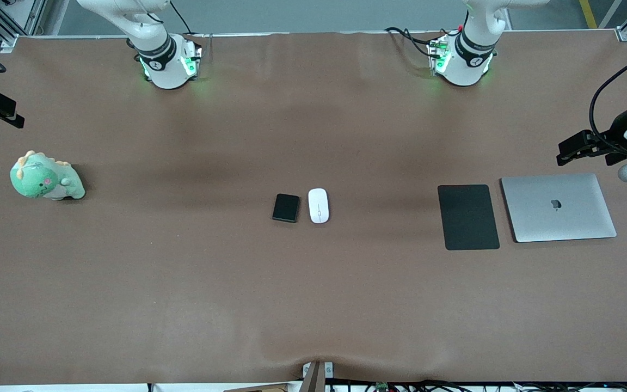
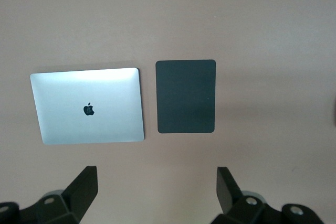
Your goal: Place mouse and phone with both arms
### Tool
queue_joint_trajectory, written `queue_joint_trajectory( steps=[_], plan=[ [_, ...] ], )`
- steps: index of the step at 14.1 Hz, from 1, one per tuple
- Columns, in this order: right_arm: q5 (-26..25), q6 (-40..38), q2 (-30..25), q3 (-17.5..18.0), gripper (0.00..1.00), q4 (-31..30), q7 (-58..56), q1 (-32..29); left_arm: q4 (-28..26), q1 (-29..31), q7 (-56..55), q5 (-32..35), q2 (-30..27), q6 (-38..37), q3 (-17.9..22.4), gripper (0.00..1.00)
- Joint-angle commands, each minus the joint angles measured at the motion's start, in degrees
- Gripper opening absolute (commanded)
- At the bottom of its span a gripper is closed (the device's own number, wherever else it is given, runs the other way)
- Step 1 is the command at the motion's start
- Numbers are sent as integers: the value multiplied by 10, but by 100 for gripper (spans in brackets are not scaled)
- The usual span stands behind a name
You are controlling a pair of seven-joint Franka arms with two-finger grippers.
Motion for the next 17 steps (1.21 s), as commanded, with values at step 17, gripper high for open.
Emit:
queue_joint_trajectory(
  steps=[17],
  plan=[
    [-3,0,13,8,100,15,-5,3,3,-30,-73,-11,4,-3,-22,100]
  ],
)
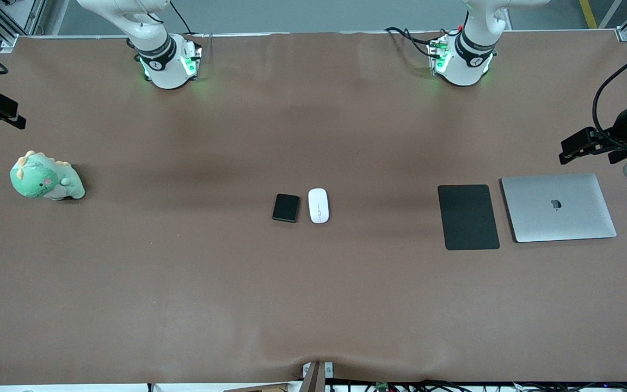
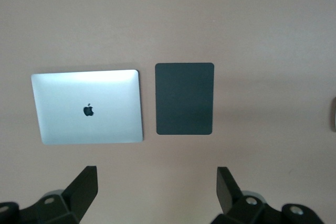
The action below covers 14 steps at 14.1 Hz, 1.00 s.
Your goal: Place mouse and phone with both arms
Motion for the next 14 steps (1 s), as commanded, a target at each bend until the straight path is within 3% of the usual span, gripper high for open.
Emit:
queue_joint_trajectory(
  steps=[1,5,9,12,14],
  plan=[
    [-2,-2,19,4,100,15,-3,0,1,-37,-83,-7,12,1,-37,100],
    [-2,-1,27,3,100,16,-3,-1,20,-113,-265,-2,56,29,-113,100],
    [0,-1,37,3,100,15,-3,1,111,-242,-411,2,139,46,-111,100],
    [0,-1,50,4,100,15,-3,8,118,-321,-481,32,169,70,-108,100],
    [3,-2,60,8,100,14,-2,11,117,-338,-502,32,190,102,-108,100]
  ],
)
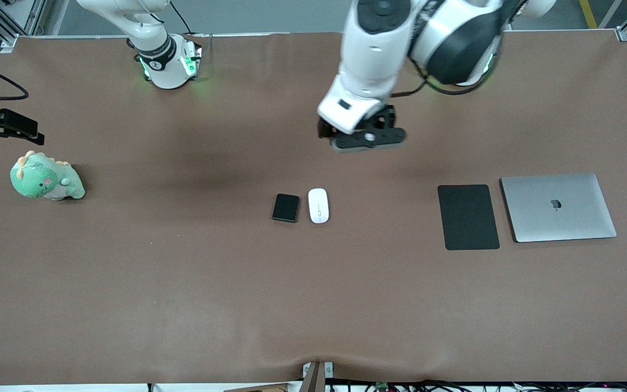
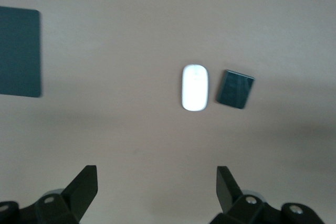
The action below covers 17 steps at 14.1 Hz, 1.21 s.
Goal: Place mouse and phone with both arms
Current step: 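Reach the left gripper down over the white mouse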
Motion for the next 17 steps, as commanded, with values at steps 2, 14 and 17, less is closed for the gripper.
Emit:
queue_joint_trajectory(
  steps=[2,14,17],
  plan=[
    [23,-5,15,2,100,14,-3,4,22,-13,-9,12,55,36,6,100],
    [44,9,87,2,100,14,-5,5,14,-27,-19,79,262,252,7,100],
    [44,14,104,2,100,13,-5,4,14,-33,-21,86,289,272,8,100]
  ],
)
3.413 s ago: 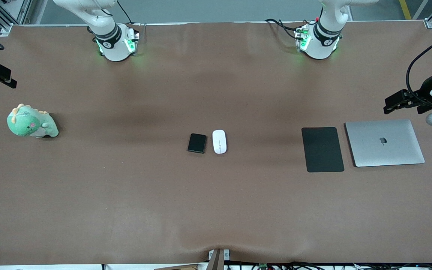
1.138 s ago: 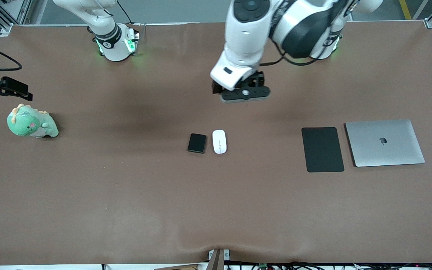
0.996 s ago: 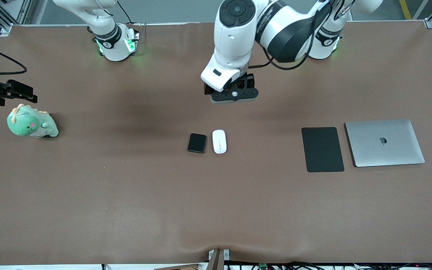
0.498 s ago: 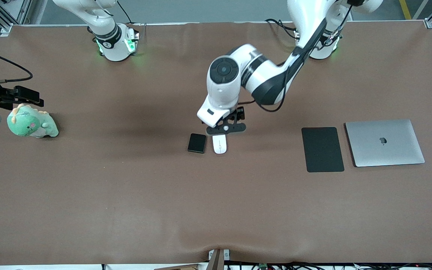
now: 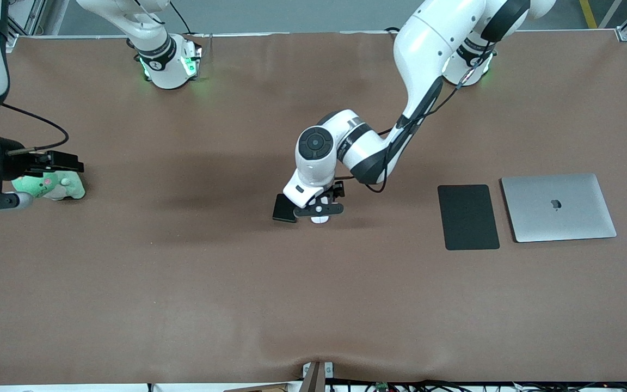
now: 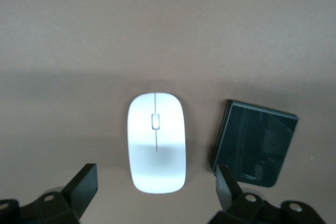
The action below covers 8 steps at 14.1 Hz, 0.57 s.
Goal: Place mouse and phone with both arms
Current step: 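Grasp the white mouse with the left gripper while the right gripper advances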
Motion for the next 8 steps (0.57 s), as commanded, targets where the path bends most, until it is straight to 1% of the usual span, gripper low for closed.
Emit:
queue_joint_trajectory(
  steps=[1,4,6,8],
  plan=[
    [11,3,18,0,100,13,-5,-1,15,-8,-13,22,25,20,3,100],
    [12,12,23,0,100,10,-4,0,15,-8,-13,34,43,35,3,100],
    [12,21,30,1,100,7,2,12,15,-8,-13,41,55,37,3,100],
    [14,30,33,2,100,0,4,15,15,-6,-12,45,58,41,4,100]
  ],
)
